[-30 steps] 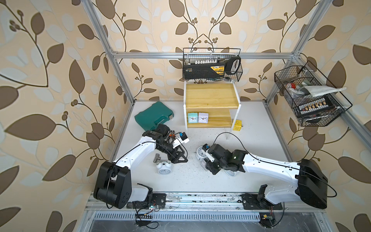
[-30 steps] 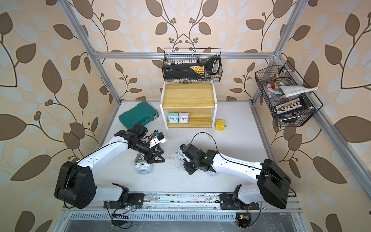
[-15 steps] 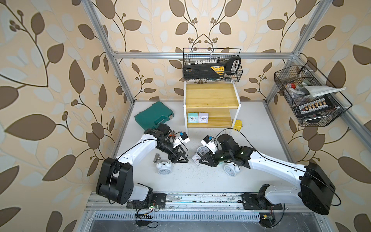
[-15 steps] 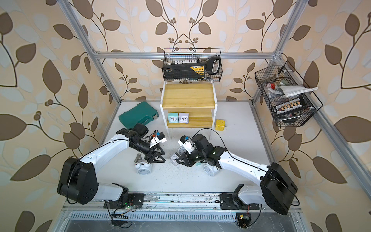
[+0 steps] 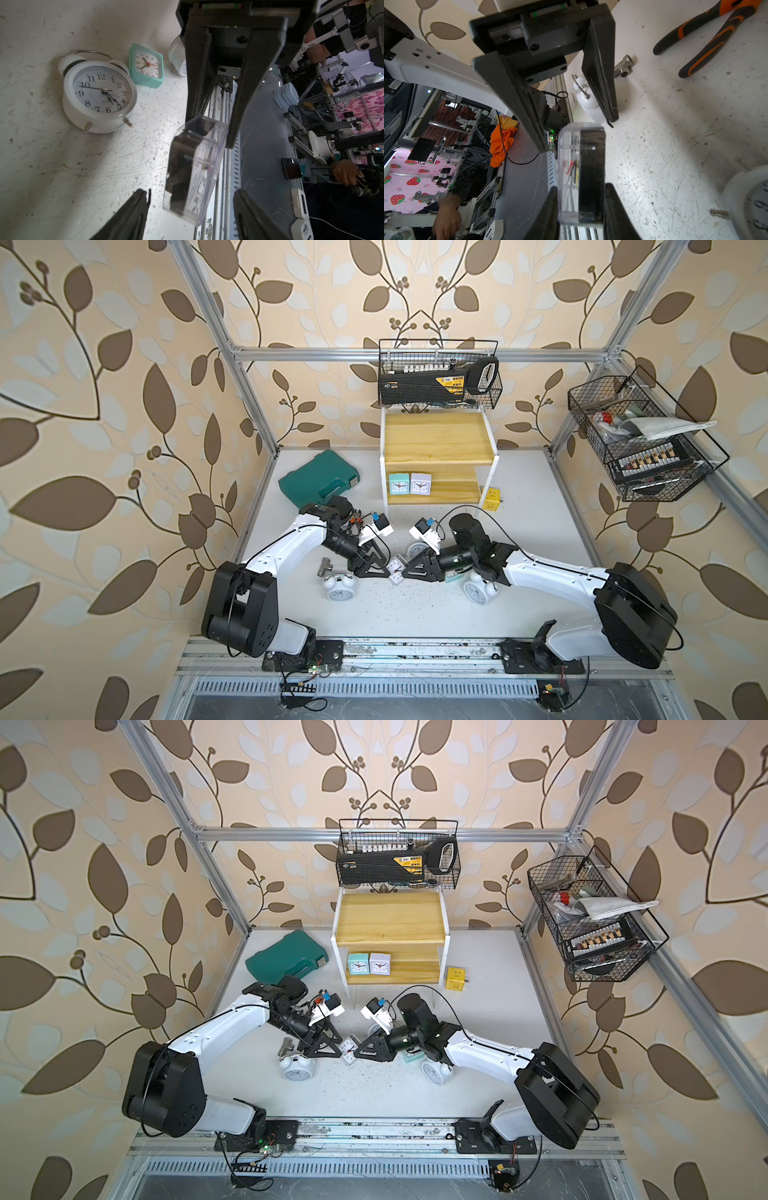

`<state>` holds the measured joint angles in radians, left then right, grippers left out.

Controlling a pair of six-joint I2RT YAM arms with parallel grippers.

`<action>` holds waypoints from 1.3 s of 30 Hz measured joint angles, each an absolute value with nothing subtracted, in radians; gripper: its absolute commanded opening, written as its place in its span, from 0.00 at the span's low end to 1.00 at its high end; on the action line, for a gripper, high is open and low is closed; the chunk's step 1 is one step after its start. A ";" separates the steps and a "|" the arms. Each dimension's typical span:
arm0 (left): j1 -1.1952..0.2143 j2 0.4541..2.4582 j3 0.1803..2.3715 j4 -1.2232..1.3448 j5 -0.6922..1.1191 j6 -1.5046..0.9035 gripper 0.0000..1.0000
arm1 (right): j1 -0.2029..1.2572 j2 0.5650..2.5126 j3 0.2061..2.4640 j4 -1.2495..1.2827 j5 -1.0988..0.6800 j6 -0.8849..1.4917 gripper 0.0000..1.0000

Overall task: Place the alarm clocks on the shelf by style
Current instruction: Pick up the alarm from the center of the board.

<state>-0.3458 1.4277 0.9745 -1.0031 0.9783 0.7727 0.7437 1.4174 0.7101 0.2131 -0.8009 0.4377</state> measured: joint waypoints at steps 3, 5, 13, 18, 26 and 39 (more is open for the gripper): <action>-0.346 1.434 0.977 -1.022 0.982 0.790 0.56 | 0.743 1.428 0.710 0.236 -0.814 0.445 0.29; -0.346 1.435 0.981 -1.032 0.989 0.802 0.50 | 0.742 1.434 0.710 0.244 -0.818 0.445 0.29; -0.339 1.436 0.986 -1.039 0.995 0.820 0.35 | 0.739 1.443 0.710 0.266 -0.842 0.444 0.31; -0.339 1.436 0.986 -1.054 0.998 0.830 0.26 | 0.736 1.445 0.710 0.269 -0.842 0.440 0.34; -0.339 1.435 0.986 -1.017 0.997 0.796 0.13 | 0.721 1.421 0.668 0.311 -0.788 0.469 0.48; -0.240 1.404 0.986 -0.941 1.074 0.711 0.12 | 0.711 1.356 0.453 0.721 -0.624 0.740 0.63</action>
